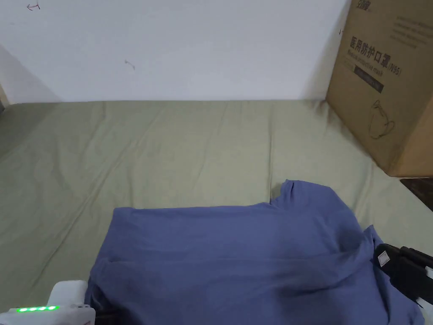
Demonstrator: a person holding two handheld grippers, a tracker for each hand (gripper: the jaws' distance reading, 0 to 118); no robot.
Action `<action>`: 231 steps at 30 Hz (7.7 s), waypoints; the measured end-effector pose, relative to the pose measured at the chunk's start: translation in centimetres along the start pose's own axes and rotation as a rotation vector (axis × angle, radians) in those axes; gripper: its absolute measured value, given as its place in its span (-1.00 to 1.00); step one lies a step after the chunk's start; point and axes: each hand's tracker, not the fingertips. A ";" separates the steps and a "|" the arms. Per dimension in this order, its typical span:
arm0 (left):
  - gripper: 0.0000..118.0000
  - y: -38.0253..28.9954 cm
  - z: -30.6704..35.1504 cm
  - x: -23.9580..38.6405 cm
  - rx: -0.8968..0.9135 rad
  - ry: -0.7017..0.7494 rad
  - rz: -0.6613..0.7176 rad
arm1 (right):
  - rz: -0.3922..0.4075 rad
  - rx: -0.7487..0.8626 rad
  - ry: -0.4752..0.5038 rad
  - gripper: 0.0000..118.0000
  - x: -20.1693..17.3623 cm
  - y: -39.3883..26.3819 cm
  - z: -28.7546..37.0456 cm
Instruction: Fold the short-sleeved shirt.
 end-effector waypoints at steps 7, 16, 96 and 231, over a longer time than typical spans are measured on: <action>-0.94 0.2 4.7 1.6 0.123 -0.103 -0.102 | -0.097 -0.037 0.024 -1.00 3.9 0.9 0.0; -0.94 0.9 8.9 -0.3 0.246 -0.151 0.014 | -0.150 -0.511 -0.185 0.96 13.6 -0.6 -8.1; 0.93 13.0 -12.1 -3.6 -0.060 -0.137 -0.077 | 0.218 0.045 0.017 -0.96 -5.5 1.1 -6.7; -0.86 3.0 0.1 -7.9 0.168 -0.390 0.042 | 0.241 -0.041 0.145 -0.98 -9.2 4.0 -1.5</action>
